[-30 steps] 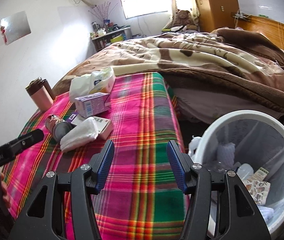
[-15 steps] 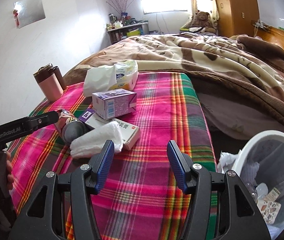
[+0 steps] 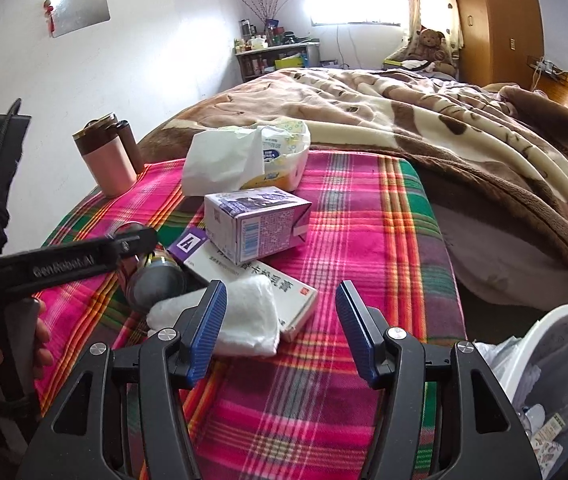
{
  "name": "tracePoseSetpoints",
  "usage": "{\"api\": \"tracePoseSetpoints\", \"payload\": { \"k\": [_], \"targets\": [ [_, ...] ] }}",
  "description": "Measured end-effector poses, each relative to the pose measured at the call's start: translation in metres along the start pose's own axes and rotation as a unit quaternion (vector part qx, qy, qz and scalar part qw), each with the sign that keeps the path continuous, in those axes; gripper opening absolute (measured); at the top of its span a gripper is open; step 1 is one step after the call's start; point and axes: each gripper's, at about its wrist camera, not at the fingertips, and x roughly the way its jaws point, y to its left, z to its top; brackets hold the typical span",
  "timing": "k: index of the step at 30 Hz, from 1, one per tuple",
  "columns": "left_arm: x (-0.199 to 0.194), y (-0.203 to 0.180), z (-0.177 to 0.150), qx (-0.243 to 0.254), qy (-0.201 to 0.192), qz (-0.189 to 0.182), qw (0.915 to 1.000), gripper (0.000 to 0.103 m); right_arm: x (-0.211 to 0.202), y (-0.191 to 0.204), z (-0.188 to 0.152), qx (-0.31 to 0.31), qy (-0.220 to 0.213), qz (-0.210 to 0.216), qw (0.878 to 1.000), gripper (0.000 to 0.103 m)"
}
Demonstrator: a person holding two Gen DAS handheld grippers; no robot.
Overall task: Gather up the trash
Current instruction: 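Grasp the red cartoon can with the left tool while the right tool grasps a white tissue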
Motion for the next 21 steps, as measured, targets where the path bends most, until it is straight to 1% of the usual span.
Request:
{"api": "tracePoseSetpoints", "payload": {
  "k": [1,3,10,16,21],
  "targets": [
    [0.004,0.002,-0.001,-0.003,0.007,-0.005,1.0000,0.078,0.002,0.001,0.000,-0.004,0.002,-0.001,1.000,0.058],
    [0.005,0.006,-0.002,-0.010,0.007,-0.015,0.9998,0.078,0.007,0.004,0.000,-0.010,0.010,-0.005,1.000,0.058],
    [0.001,0.010,-0.008,-0.001,0.012,-0.016,0.9998,0.078,0.011,0.008,-0.005,-0.024,0.029,-0.002,0.999,0.058],
    [-0.003,0.024,-0.014,-0.003,0.017,-0.011,0.9998,0.078,0.008,0.012,-0.013,-0.045,0.046,0.015,0.998,0.058],
    [-0.006,0.037,-0.017,-0.008,0.017,-0.001,0.9998,0.078,0.008,0.015,-0.018,-0.056,0.069,0.040,0.995,0.058]
  ]
}}
